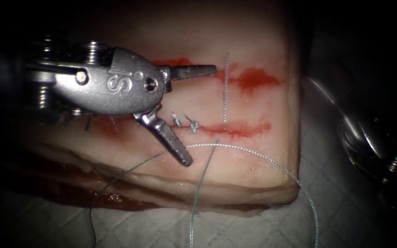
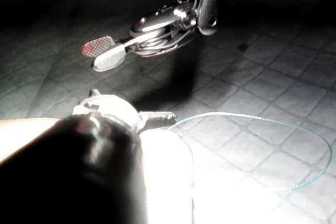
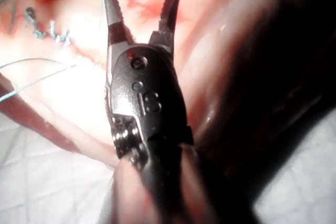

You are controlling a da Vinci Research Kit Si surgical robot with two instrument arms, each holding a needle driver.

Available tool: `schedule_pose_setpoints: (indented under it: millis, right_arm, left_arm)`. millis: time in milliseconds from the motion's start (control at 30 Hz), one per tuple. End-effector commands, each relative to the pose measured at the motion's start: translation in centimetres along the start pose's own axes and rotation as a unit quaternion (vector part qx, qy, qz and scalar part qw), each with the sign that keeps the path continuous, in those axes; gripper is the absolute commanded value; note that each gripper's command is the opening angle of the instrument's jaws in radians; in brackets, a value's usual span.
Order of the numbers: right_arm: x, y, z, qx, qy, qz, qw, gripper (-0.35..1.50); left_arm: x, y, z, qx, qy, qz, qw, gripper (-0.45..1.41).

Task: Wound Closure
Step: Grab onto the long end of the thread using the left grasper

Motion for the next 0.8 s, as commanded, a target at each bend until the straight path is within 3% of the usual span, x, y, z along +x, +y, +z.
schedule_pose_setpoints:
  millis: [33, 100, 200, 267, 300, 400, 533, 800]
  right_arm:
    - [0.03, 0.02, 0.06, -0.002, -0.001, 0.001, 1.000, 1.30]
    - [0.02, 0.00, 0.06, -0.003, 0.000, 0.001, 1.000, 1.31]
    - [-0.02, -0.06, 0.04, -0.007, 0.003, 0.002, 1.000, 1.31]
    - [-0.08, -0.14, 0.01, 0.003, 0.004, 0.004, 1.000, 1.31]
    - [-0.11, -0.20, 0.00, 0.015, 0.005, 0.005, 1.000, 1.31]
    - [-0.16, -0.27, -0.03, 0.019, 0.005, 0.005, 1.000, 1.31]
    - [-0.18, -0.28, -0.04, 0.029, 0.004, 0.004, 1.000, 1.31]
    - [-0.18, -0.27, -0.04, 0.027, 0.004, 0.004, 1.000, 1.31]
  left_arm:
    - [0.01, 0.09, 0.16, 0.005, -0.002, 0.006, 1.000, 0.67]
    - [0.05, 0.17, 0.41, 0.027, 0.006, 0.022, 0.999, 0.69]
    - [0.11, 0.21, 0.69, 0.062, 0.044, -0.024, 0.997, 0.66]
    - [0.15, 0.26, 0.88, 0.089, 0.095, -0.050, 0.990, 0.45]
    - [0.14, 0.34, 1.01, 0.099, 0.115, -0.060, 0.987, 0.25]
    - [0.19, 0.46, 1.19, 0.113, 0.119, -0.051, 0.985, 0.27]
    - [0.40, 0.51, 1.50, 0.122, 0.158, -0.064, 0.978, 0.14]
    - [0.81, 0.47, 1.99, 0.144, 0.185, -0.028, 0.972, 0.32]
